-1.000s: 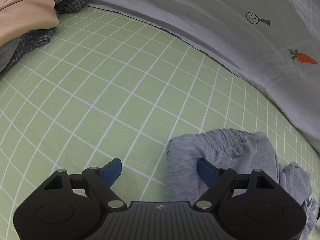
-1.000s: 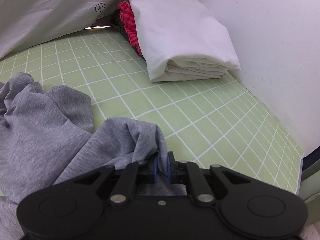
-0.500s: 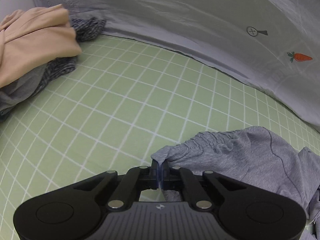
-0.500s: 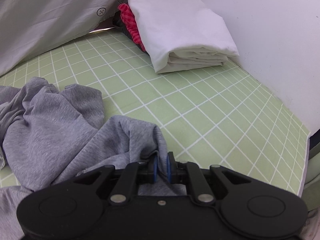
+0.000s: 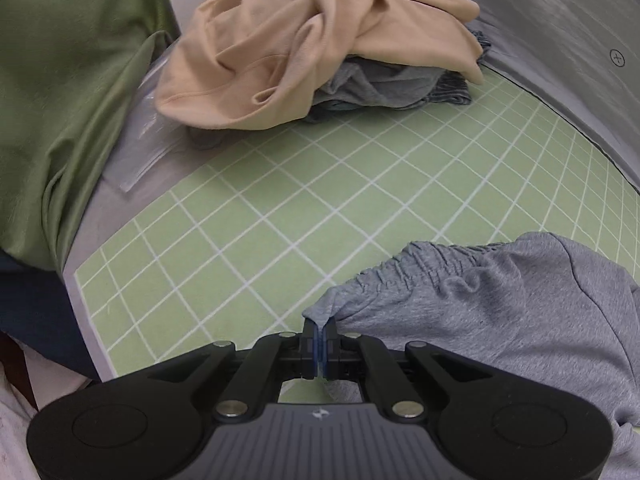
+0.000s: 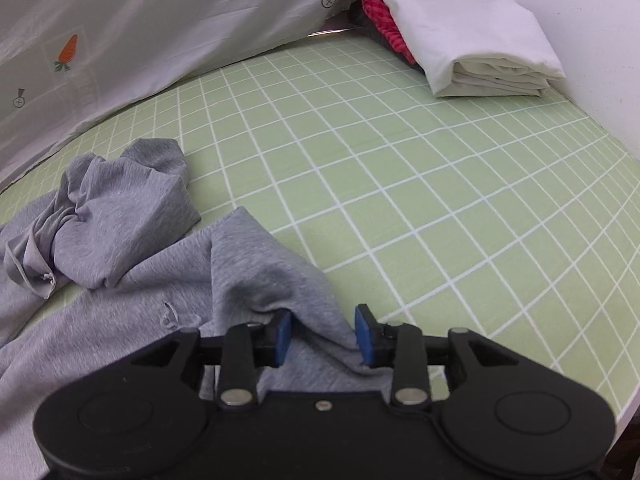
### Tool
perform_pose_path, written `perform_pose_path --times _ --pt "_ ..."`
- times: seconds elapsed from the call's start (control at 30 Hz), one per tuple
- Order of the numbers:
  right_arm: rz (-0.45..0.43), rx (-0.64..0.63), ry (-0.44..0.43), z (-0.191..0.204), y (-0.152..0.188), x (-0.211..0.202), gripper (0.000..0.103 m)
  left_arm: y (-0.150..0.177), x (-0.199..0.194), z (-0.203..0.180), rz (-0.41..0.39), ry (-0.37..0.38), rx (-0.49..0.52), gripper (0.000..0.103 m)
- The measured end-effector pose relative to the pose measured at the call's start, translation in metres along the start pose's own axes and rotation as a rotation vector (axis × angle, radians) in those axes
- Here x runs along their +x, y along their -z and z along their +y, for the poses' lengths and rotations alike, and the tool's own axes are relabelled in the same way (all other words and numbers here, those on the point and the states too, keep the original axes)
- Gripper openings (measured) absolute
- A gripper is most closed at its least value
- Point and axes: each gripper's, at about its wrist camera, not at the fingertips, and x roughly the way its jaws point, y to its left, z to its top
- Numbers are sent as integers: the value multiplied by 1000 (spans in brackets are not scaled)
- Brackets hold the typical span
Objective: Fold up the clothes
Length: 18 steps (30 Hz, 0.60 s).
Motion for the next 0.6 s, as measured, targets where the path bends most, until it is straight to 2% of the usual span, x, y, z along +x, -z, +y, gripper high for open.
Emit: perform_pose_path --times 0.03,0.1,0.27,0.33,0.37,0.43,0.5,0.57,0.6 --pt "-2 5 -14 0 1 -3 59 3 -2 0 -1 2 -1 3" --pt "-13 30 -49 -2 0 -9 70 10 -6 -3 -2 5 10 7" --pt "-43 32 -87 6 -6 -15 79 20 -1 -15 36 9 17 8" --pt "-33 3 -88 16 -6 -10 79 23 3 -22 53 7 22 27" --pt "-26 -14 -84 22 -5 -7 79 24 4 -26 61 7 26 31" --pt "7 -67 -30 33 -2 1 79 26 6 -35 76 9 40 47" --pt "44 -121 32 40 1 7 76 28 8 -45 86 9 71 55" --pt "60 -125 46 34 1 6 65 31 11 -56 94 -3 113 57" --pt "59 -110 43 28 -1 3 51 32 11 -59 94 -11 130 57"
